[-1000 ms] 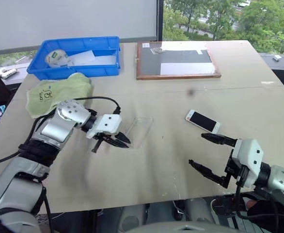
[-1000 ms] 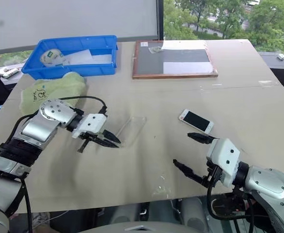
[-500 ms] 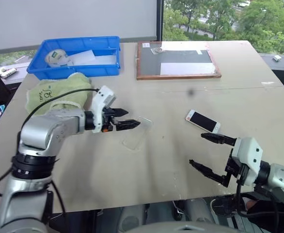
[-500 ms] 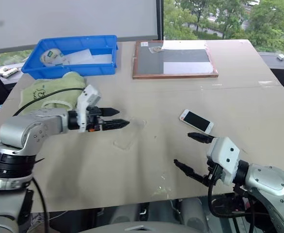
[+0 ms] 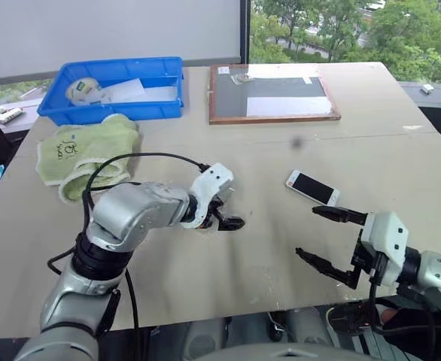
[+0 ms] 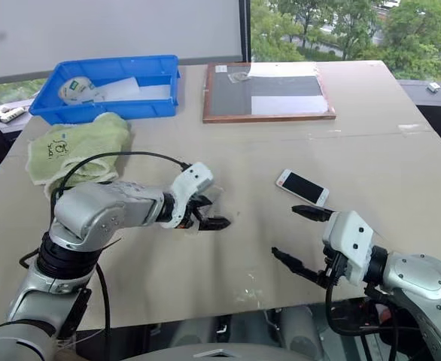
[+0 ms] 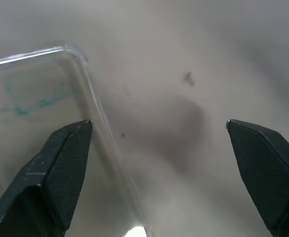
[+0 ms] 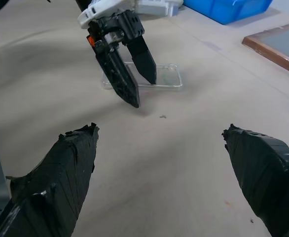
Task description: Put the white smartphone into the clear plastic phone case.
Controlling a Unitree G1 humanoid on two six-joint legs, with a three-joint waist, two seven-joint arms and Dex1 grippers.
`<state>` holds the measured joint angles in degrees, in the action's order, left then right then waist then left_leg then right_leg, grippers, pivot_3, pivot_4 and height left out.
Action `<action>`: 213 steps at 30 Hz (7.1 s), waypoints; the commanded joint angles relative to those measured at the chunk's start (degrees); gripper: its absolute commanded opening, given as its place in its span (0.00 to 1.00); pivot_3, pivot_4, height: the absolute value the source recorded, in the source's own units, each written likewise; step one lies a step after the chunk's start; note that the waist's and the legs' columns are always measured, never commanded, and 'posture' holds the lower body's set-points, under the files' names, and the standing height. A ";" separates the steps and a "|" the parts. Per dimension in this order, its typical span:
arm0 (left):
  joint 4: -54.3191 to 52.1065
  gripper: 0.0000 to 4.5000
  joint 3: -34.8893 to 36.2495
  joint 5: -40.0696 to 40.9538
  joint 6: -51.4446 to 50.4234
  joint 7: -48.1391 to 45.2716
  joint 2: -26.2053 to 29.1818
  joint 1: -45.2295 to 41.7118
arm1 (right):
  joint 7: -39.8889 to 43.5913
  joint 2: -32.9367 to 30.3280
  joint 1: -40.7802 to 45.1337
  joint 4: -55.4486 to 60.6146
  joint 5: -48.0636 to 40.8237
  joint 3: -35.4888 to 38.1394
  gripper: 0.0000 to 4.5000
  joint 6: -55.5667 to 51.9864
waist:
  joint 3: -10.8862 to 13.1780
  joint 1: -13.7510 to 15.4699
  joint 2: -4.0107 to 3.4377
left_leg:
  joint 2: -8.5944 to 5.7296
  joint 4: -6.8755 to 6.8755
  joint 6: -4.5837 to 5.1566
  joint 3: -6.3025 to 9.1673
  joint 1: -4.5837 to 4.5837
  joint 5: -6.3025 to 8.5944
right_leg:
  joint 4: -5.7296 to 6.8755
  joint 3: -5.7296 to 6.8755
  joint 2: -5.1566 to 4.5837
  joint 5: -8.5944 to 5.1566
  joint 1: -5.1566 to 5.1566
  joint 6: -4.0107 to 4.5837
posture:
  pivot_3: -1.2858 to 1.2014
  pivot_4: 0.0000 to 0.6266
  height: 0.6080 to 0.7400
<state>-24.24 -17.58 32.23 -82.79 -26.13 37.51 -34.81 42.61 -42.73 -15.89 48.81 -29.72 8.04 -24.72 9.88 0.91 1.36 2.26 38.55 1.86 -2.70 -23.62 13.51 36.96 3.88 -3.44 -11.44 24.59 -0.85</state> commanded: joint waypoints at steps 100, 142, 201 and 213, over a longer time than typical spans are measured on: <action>-0.04 0.99 27.38 2.74 52.34 -38.64 3.94 27.50 | 2.94 6.75 41.00 -58.63 16.80 -16.71 1.00 -6.52 | -0.07 -0.25 0.01 | 0.03 -0.03 0.02 -0.08 -0.07 0.00 | -0.09 -0.48 0.47 0.04 0.17 0.05 | 0.52 0.24 1.00; 7.88 1.00 25.96 0.06 59.25 -38.33 4.37 31.21 | 5.50 9.11 39.56 -50.84 18.89 -12.51 0.99 -0.76 | -0.69 0.01 -0.09 | 0.31 -0.18 0.00 -0.12 -0.15 0.01 | -0.18 -0.52 0.54 0.06 0.29 0.13 | 0.52 0.24 1.00; 26.02 1.00 25.83 -8.55 71.07 -42.31 6.75 28.29 | 23.54 24.65 77.76 -63.47 35.75 -50.48 0.62 -16.22 | -0.41 -1.72 -0.41 | 0.30 -0.23 -0.01 -0.26 -0.88 0.00 | -0.06 -0.59 0.52 0.35 1.12 0.12 | 0.52 0.24 1.00; 25.75 1.00 25.15 -8.62 70.86 -41.53 6.50 28.44 | 24.52 24.55 77.79 -55.95 36.69 -49.68 0.62 -21.78 | -0.40 -1.73 -0.43 | 0.32 -0.23 -0.04 -0.14 -0.83 -0.01 | 0.09 -0.46 0.60 0.35 1.13 0.13 | 0.52 0.24 1.00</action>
<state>2.81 7.21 23.66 -12.53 -67.68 43.54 -5.91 66.92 -17.90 61.52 -10.19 6.78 -42.11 -45.84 9.49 -0.82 0.92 2.58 38.32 1.82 -2.84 -24.46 13.49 37.05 3.42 -2.84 -11.09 25.73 -0.72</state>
